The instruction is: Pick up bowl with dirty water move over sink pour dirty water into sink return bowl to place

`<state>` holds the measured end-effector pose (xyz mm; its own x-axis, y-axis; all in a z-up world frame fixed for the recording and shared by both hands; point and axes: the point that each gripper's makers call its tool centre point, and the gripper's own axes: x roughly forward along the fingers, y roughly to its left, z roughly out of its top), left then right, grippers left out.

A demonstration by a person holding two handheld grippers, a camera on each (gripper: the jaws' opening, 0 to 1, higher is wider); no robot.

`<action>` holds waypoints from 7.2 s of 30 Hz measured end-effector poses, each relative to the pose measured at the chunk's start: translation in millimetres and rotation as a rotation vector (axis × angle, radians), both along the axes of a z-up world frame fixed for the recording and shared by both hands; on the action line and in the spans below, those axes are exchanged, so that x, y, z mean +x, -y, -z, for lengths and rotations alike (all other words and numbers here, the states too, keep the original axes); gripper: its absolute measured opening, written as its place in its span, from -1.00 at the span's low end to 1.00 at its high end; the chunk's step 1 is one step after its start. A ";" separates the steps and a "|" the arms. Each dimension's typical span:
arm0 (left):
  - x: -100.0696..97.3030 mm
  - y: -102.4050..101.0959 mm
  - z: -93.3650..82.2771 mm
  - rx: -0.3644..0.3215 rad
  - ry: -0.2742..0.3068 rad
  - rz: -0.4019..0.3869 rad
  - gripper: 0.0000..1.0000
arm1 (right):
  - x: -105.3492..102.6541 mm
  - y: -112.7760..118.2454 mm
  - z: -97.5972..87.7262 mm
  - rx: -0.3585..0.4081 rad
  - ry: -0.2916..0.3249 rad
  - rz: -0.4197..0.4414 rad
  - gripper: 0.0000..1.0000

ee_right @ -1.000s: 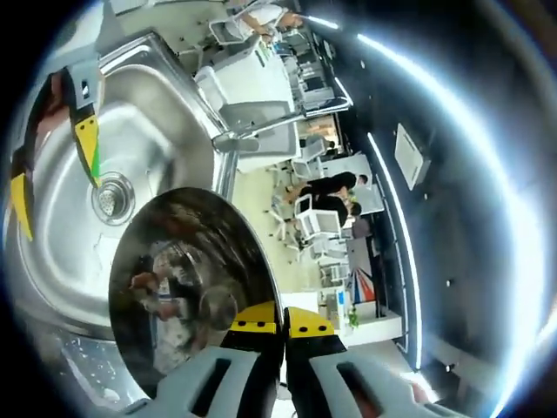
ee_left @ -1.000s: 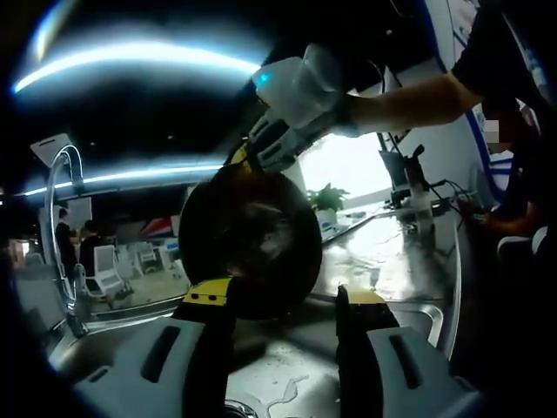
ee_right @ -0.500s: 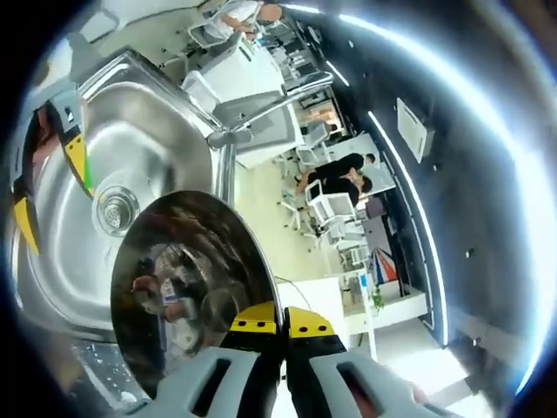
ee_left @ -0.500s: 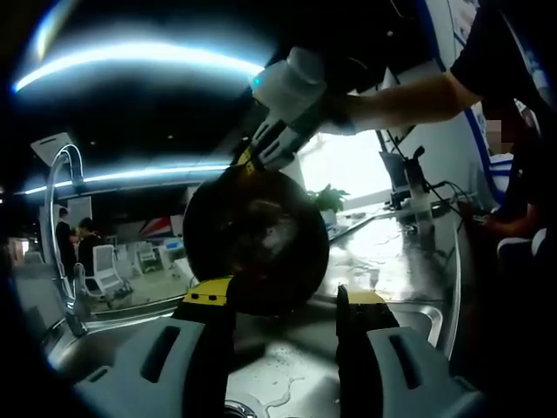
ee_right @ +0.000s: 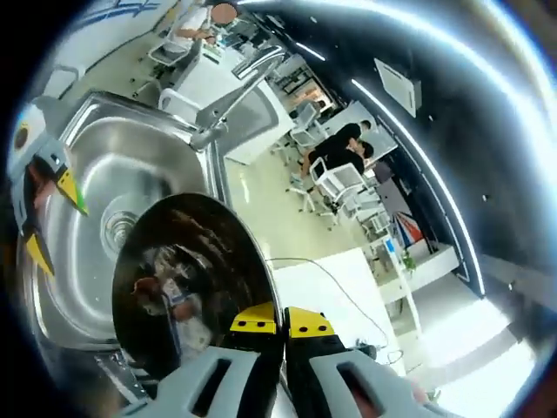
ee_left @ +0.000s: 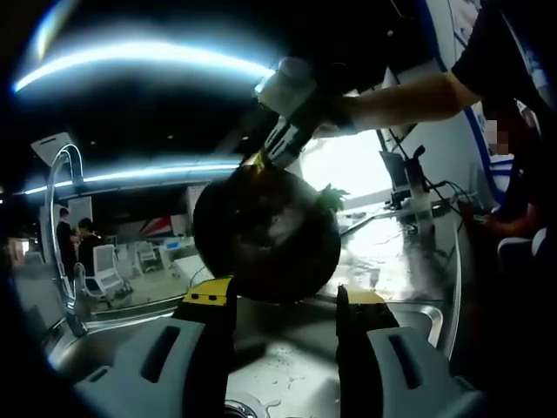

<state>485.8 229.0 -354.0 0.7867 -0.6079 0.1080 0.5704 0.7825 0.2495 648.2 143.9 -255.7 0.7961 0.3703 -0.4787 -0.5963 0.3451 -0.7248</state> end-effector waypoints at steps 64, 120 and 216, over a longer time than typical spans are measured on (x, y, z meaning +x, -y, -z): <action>1.9 -3.8 -0.6 -0.010 -0.007 -0.016 -0.20 | -11.9 153.5 13.2 0.161 -0.233 0.285 -1.00; 2.9 -4.2 0.4 -0.017 -0.016 -0.014 -0.20 | -16.9 250.4 68.0 0.253 -0.332 0.540 -1.00; -0.6 0.0 -0.8 -0.018 -0.011 0.010 -0.20 | -60.4 400.6 149.5 0.735 -0.866 1.076 -1.00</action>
